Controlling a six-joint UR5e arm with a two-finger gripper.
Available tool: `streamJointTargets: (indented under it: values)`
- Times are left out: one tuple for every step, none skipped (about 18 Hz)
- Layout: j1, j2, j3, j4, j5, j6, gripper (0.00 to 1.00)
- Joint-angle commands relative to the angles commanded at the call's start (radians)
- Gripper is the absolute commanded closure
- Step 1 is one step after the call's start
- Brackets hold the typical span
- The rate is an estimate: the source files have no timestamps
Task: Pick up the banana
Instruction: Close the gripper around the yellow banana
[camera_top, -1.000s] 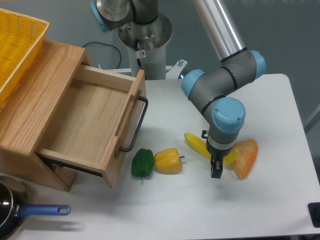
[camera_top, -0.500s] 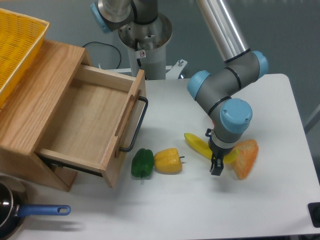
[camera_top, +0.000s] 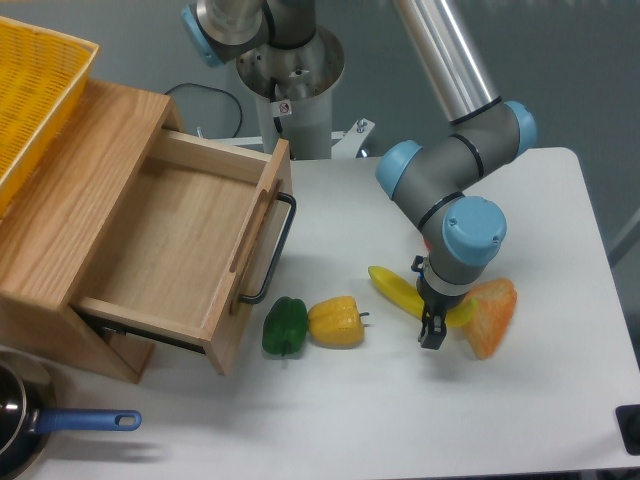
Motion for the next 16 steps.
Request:
streamJointTargets:
  values:
    - [0.000,-0.002,0.000,0.000,0.000,0.000,0.00]
    - [0.002,-0.002,0.000,0.000,0.000,0.009,0.00]
    - [0.008,-0.002,-0.002,0.000,0.000,0.021,0.00]
    - [0.011,-0.002,-0.002,0.000,0.000,0.029,0.00]
    - [0.011,-0.005,-0.002,0.000,0.000,0.032,0.00]
    - [0.011,-0.006,-0.002,0.000,0.000,0.032,0.00]
    - [0.011,-0.006,-0.002,0.000,0.000,0.034,0.00]
    - [0.012,-0.006,-0.003,0.000,0.000,0.032,0.00]
    - [0.011,-0.006,-0.003,0.000,0.000,0.032,0.00]
    - [0.011,-0.006,-0.003,0.000,0.000,0.032,0.02]
    - [0.011,-0.006,-0.003,0.000,0.000,0.032,0.05]
    - [0.011,-0.006,-0.003,0.000,0.000,0.032,0.08]
    - [0.011,-0.008,-0.002,0.000,0.000,0.032,0.12]
    - [0.011,-0.008,-0.002,0.000,0.000,0.031,0.20]
    - [0.011,-0.008,-0.002,0.000,0.000,0.029,0.25]
    - [0.011,-0.008,0.000,0.000,0.000,0.028,0.32]
